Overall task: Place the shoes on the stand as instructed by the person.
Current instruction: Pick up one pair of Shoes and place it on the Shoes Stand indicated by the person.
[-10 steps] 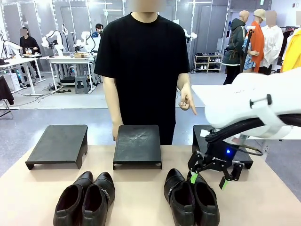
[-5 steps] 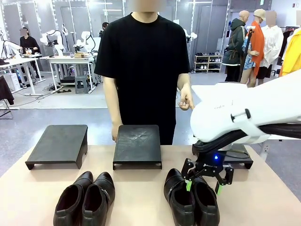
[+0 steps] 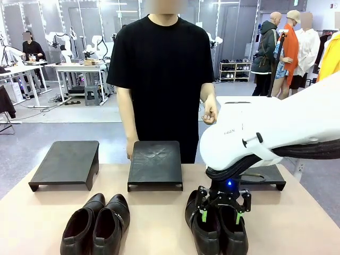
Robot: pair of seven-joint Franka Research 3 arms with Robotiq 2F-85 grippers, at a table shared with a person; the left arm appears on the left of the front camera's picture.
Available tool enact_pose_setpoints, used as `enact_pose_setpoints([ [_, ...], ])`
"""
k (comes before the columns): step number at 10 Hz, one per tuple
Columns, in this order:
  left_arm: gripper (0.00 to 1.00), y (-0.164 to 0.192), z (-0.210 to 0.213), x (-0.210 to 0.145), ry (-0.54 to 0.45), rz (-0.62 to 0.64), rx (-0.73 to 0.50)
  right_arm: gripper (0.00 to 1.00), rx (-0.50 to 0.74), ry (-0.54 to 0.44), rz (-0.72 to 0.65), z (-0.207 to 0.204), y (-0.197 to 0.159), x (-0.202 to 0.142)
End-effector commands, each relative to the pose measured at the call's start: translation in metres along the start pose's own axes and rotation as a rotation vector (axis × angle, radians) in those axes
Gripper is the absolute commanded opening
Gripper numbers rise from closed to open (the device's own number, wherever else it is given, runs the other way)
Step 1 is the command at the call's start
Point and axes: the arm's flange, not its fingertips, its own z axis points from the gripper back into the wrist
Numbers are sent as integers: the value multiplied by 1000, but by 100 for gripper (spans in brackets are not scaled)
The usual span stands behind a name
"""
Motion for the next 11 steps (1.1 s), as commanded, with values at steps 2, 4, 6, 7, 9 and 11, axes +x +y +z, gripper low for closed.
enact_pose_setpoints([
  [2,100,1,1,2,-9,-20,-22,100,-69,2,-36,-14,11,8],
  [4,100,1,1,2,-9,-20,-22,88,-53,-22,-35,-15,10,7],
  [6,100,1,1,2,-9,-20,-22,28,-56,-17,7,-14,5,4],
  [7,100,1,1,2,-9,-20,-22,0,-43,-20,0,-14,3,3],
  [9,100,1,1,2,-9,-20,-22,0,-37,-22,-6,-16,2,5],
  [11,100,1,1,2,-9,-20,-22,0,-28,-27,-10,-18,2,5],
])
